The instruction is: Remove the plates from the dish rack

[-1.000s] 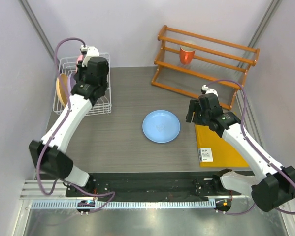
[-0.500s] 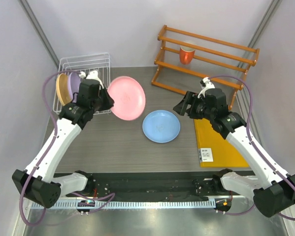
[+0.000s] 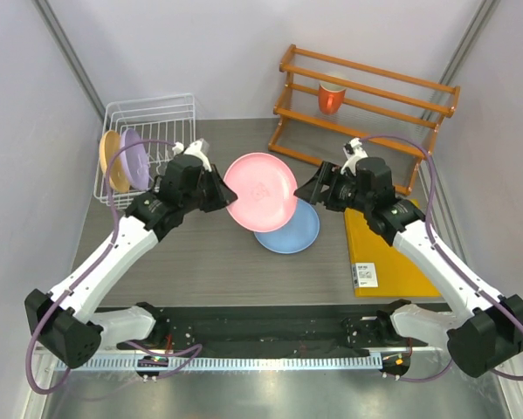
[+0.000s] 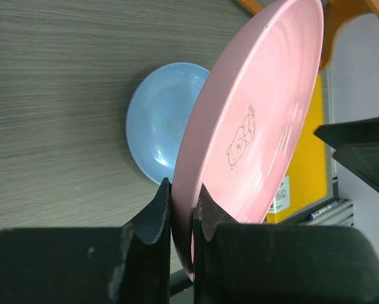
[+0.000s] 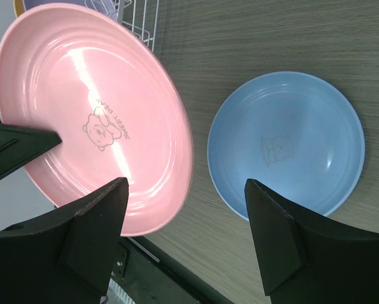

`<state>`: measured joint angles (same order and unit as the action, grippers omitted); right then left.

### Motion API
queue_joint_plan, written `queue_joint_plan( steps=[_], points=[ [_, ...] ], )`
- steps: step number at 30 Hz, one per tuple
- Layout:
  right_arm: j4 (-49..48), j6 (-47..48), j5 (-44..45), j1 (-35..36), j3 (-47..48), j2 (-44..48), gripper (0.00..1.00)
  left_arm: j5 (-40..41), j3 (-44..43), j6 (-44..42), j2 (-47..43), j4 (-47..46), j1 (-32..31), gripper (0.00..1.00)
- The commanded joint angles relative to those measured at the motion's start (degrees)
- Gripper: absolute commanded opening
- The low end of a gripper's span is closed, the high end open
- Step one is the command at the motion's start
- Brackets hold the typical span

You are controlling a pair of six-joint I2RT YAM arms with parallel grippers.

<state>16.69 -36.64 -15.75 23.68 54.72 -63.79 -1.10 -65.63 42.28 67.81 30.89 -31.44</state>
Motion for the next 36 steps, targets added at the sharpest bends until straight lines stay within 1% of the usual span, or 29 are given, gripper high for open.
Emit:
queue_joint_plan(
  steps=[1,4,6,7,8,9,10,11,12,15,16,18,19,20,21,22,23,27,28,30,31,34,35,36],
  points=[
    [-3.15,-0.54,-1.57,0.49,-0.84,-0.81,0.8,0.22,-1.52,2.28,1.09,-5.58,-3.1,0.0],
    [-3.33,-0.45,-2.36,0.49,-1.02,-2.12,0.79,0.66,-1.96,2.89,1.62,-6.11,-5.03,0.0],
    [-3.68,-0.18,-3.49,0.49,-1.37,-2.57,0.69,0.66,-1.96,3.07,1.71,-6.55,-6.0,0.0],
    [-3.68,-0.27,-3.5,0.49,-1.46,-2.57,0.58,2.23,-1.96,3.07,1.54,-6.64,-6.26,0.0],
    [-3.94,-0.44,-3.59,0.49,-1.98,-2.39,0.34,3.03,-1.88,3.07,1.45,-6.64,-6.44,0.0],
    [-4.47,-0.36,-4.11,0.49,-2.16,-2.22,0.24,3.21,-1.7,3.07,1.27,-6.81,-6.53,0.0],
    [-4.64,-0.27,-4.46,0.49,-2.33,-2.22,0.16,3.3,-1.26,2.98,0.84,-7.25,-6.53,0.0],
    [-4.82,-0.36,-4.81,0.49,-2.51,-2.22,0.06,3.21,-1.09,2.98,0.74,-7.43,-6.61,0.0],
    [-4.74,-0.27,-5.08,0.4,-2.77,-2.22,0.02,3.21,-0.65,3.07,0.57,-7.69,-6.62,0.0],
    [-5.09,-0.36,-5.35,0.49,-3.3,-2.13,0.01,2.78,-0.29,3.25,0.3,-8.39,-6.62,0.0],
    [-5.09,-0.45,-4.74,0.49,-3.48,-1.95,0.01,2.77,-0.21,3.25,0.22,-8.57,-6.53,0.03],
    [-4.56,-0.54,-3.25,0.49,-3.92,-0.9,0.01,3.3,0.06,3.16,0.13,-8.57,-6.53,0.21],
    [-4.21,-0.45,-1.41,0.49,-4.01,-0.46,0.01,3.56,0.23,2.98,0.04,-8.31,-6.61,0.34],
    [-3.6,-0.27,0.0,0.49,-3.83,0.41,0.01,4.09,0.23,2.72,-0.13,-7.96,-6.62,0.53],
    [-1.33,0.34,1.58,0.49,-3.48,0.86,0.01,5.57,0.23,1.93,-0.22,-7.17,-6.62,0.8],
    [-0.18,0.78,3.08,0.4,-2.96,1.29,0.01,6.37,0.15,1.67,-0.4,-5.51,-6.62,0.92],
    [0.97,1.39,5.79,0.49,-2.69,1.65,0.01,7.68,0.23,1.32,-0.83,-4.8,-6.53,0.99],
    [5.89,3.42,9.85,0.4,-1.9,2.01,0.01,15.15,-0.03,-0.88,-2.5,-0.23,-6.62,1.0],
    [6.86,4.2,10.64,0.4,-1.55,1.57,0.01,19.95,-0.29,-2.02,-2.94,2.3,-6.62,0.99],
    [9.31,5.17,13.18,0.4,-1.37,0.34,0.01,25.07,-0.64,-3.25,-4.17,5.39,-6.61,0.99],
    [10.11,6.14,13.9,0.4,-1.2,-1.23,0.01,29.71,-0.82,-3.95,-4.53,6.45,-6.62,0.99],
    [11.79,7.28,15.48,0.4,-1.11,-4.49,0.01,36.42,-1.17,-7.29,-5.93,9.09,-6.53,0.99],
    [11.7,7.55,17.57,0.31,-1.11,-5.02,0.01,40.61,-1.17,-8.95,-6.2,9.27,-6.53,0.99],
    [11.53,7.46,18.12,0.31,-1.11,-5.55,0.01,42.39,-1.0,-9.93,-6.46,9.27,-6.53,0.99]
  ],
)
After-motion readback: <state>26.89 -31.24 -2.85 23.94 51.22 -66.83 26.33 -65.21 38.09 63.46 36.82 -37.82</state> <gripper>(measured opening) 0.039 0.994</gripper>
